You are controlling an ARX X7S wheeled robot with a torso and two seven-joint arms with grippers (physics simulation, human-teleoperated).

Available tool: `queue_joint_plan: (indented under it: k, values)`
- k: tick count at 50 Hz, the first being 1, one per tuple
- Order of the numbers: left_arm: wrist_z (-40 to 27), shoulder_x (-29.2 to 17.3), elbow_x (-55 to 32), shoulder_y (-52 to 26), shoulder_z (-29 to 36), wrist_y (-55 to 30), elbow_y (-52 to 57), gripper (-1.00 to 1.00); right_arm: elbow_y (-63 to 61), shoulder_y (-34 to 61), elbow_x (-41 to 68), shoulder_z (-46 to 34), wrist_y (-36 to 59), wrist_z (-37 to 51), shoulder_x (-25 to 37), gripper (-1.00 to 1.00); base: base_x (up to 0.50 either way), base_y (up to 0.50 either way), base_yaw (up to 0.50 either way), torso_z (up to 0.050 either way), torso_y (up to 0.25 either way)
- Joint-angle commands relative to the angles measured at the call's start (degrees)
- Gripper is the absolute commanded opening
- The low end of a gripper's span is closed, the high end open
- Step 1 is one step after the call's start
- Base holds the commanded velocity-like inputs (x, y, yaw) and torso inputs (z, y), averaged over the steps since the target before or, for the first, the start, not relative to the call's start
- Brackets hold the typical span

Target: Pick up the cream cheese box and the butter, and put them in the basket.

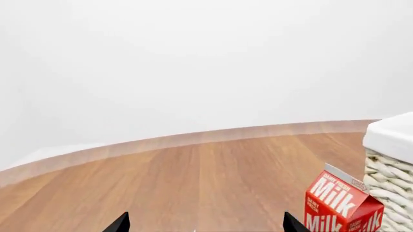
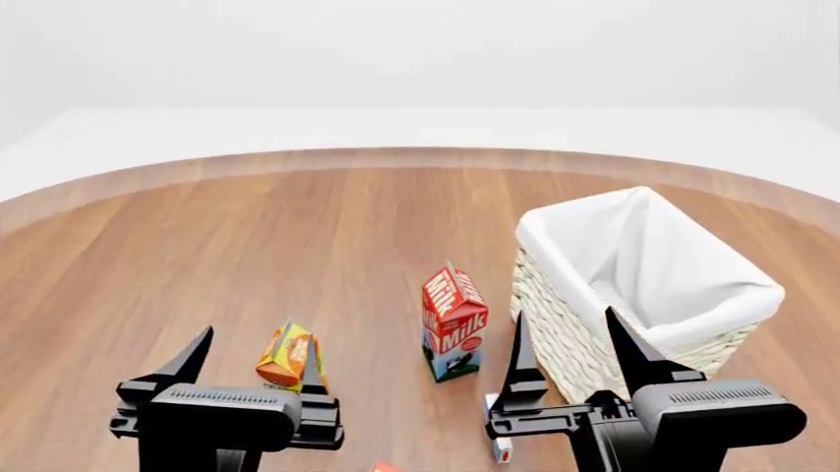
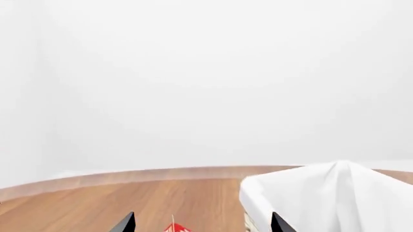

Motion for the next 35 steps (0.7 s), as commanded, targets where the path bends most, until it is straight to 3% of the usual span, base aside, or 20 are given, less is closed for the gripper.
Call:
queue_joint_plan:
  k: [1,15,19,35]
  values:
    - [-0.30,-0.28,-0.24,-0.03,0.41,0.07,-0.07,1.00,-0.25,-0.09,0.22,-0.30,-0.49,0.16,0.52,1.00,0.00,0.00,0.00,0.000,0.000]
    - [-0.73,-0.57,-0.58,-0.14,0.80,-0.12,0.13,1.00,-0.14,-1.43,1.89,-1.03,-4.68,-1.61,1.54,1.00,0.03,0.00,0.00,0.000,0.000]
    - [-0.74,-0.66,-0.89,-0.33,0.51,0.02,-0.37,1.00,0.48,0.03,1.16,-1.46,-0.61,0.49,1.44,1.00,0.47,0.00,0.00,0.000,0.000]
    - [-1.56,-1.30,-0.78,-0.09,0.67,-0.41,0.76,1.00,0.52,2.89,1.73,-2.03,4.47,3.43,1.61,1.00,0.00,0.00,0.00,0.000,0.000]
